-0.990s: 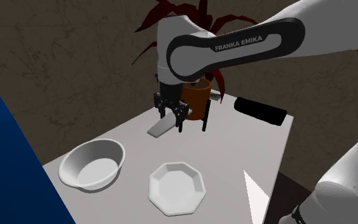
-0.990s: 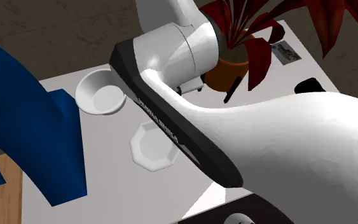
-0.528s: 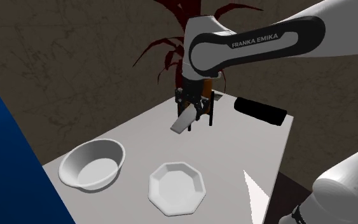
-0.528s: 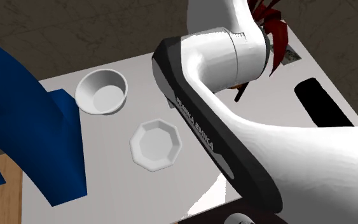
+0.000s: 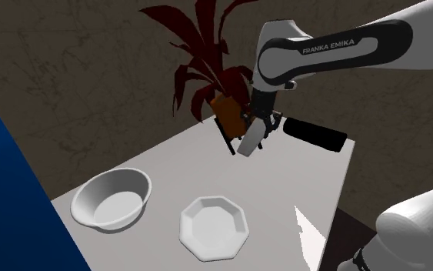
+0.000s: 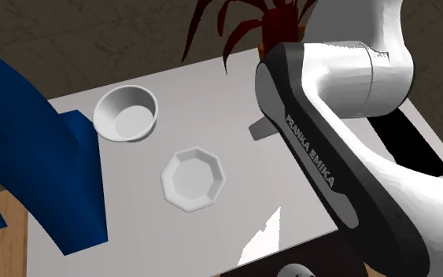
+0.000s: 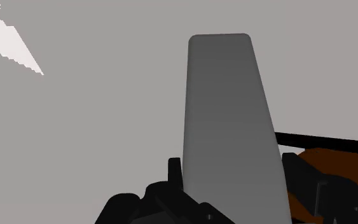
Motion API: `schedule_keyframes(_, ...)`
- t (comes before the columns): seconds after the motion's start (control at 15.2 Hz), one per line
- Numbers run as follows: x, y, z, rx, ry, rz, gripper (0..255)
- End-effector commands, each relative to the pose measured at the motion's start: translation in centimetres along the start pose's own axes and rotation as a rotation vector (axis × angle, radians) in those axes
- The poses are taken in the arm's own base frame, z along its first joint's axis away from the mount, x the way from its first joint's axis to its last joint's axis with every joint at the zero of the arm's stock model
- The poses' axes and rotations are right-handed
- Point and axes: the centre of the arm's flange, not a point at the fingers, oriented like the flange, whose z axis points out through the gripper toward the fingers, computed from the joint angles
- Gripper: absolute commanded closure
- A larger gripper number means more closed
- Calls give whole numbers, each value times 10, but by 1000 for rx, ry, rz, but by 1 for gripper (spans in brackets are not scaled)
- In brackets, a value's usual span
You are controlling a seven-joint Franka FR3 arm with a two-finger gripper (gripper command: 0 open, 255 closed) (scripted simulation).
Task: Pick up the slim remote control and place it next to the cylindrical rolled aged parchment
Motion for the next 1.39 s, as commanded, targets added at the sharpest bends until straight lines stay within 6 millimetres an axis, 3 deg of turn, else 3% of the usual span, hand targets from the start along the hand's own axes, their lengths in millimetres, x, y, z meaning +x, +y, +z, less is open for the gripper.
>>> schedule_keyframes(0.0,21,13,2,0,0,-1,255)
schedule_keyframes(0.79,163,87,2,0,0,-1,255)
schedule_keyframes(1.32,163,88,44,0,0,-1,255)
